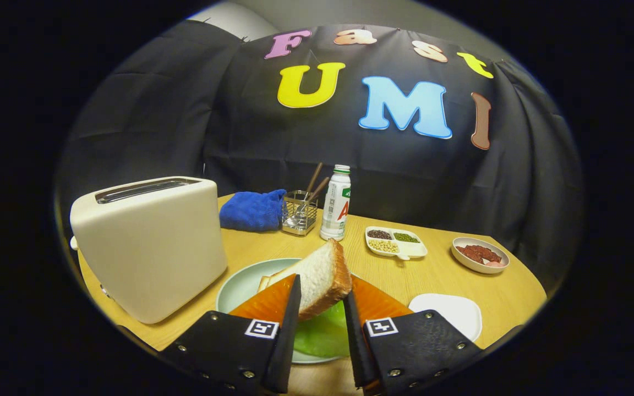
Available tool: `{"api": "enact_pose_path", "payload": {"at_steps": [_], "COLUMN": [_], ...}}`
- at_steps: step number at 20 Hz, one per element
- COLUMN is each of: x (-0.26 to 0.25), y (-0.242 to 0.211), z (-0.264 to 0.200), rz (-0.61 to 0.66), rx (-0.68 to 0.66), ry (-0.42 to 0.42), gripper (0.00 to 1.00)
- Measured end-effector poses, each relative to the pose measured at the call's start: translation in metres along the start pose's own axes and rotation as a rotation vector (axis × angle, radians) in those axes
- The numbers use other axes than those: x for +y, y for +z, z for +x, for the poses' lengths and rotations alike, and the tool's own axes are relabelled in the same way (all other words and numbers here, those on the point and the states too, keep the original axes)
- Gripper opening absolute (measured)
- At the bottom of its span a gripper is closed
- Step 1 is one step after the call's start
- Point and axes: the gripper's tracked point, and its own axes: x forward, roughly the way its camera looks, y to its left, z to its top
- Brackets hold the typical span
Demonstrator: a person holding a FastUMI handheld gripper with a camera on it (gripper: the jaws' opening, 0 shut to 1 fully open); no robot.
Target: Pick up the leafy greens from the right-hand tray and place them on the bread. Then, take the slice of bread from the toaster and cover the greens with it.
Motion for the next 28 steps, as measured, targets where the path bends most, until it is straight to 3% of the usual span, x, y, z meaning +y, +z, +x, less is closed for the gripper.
{"api": "enact_pose_path", "payload": {"at_steps": [2, 5, 6, 9, 21, 28], "x": [-0.003, -0.008, -0.012, -0.01, -0.034, -0.084], "y": [0.001, 0.0, 0.0, -0.006, 0.017, 0.027], "z": [0.001, 0.002, 0.002, 0.004, -0.014, -0.027], "rz": [-0.008, -0.018, -0.03, -0.01, 0.054, 0.101], "rx": [-0.014, -0.019, -0.018, 0.0, -0.069, -0.112], "ry": [-0.031, -0.063, -0.083, -0.065, -0.068, -0.143], "gripper": [0.52, 0.55, 0.63, 0.69, 0.69, 0.69]}}
